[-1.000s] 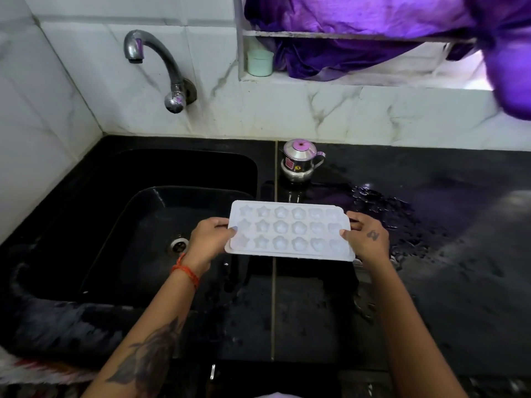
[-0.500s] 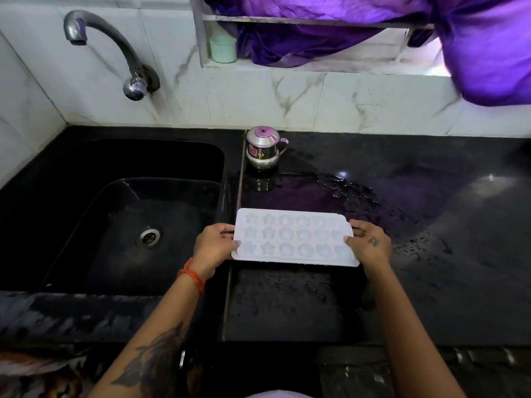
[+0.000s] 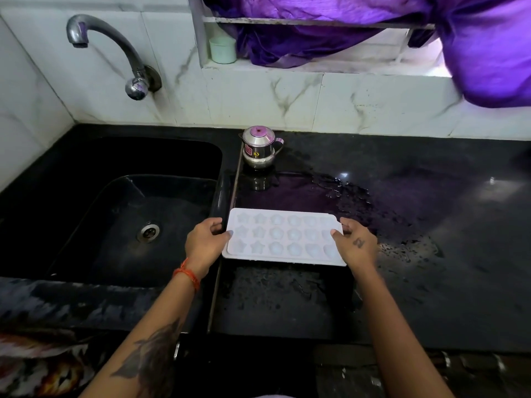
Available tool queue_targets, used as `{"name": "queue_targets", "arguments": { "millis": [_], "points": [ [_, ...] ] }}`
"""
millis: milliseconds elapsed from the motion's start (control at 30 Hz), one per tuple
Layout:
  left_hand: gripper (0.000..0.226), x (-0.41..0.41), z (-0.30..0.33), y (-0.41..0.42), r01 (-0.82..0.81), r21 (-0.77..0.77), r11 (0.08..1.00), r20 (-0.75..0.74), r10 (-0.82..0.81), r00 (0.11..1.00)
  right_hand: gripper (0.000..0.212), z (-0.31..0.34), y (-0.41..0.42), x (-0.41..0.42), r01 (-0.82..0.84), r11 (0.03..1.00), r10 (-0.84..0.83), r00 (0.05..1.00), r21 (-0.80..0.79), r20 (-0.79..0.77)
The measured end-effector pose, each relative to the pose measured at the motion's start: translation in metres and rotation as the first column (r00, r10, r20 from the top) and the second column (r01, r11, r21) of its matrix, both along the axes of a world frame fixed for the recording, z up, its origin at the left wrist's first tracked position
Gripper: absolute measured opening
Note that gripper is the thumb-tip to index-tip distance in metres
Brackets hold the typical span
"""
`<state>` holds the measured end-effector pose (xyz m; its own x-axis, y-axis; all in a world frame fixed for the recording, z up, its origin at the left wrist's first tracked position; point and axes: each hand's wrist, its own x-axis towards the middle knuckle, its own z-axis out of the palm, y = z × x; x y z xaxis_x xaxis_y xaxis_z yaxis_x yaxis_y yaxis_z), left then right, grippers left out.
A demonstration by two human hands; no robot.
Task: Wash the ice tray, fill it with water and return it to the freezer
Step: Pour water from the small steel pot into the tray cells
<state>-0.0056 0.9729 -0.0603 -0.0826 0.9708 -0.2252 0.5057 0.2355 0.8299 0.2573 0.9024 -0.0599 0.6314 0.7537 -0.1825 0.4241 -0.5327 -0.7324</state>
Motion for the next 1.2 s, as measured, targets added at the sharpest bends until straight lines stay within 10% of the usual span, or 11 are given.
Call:
{"name": "queue_targets", "arguments": {
  "millis": [767, 1200],
  "points": [
    [0.089, 0.072, 0.021, 0.125, 0.096, 0.197, 0.976, 0.124, -0.122, 0.985, 0.058, 0.030, 0.151, -0.010, -0.148, 0.940, 0.156, 0.988, 0.307, -0.004],
    [0.111, 0.092, -0.007, 0.187, 0.170, 0.155, 0.973, 0.144, -0.192, 0.971, 0.061, 0.021, 0.238, -0.027, -0.272, 0.935, 0.296, 0.952, 0.226, -0.081]
  ]
}}
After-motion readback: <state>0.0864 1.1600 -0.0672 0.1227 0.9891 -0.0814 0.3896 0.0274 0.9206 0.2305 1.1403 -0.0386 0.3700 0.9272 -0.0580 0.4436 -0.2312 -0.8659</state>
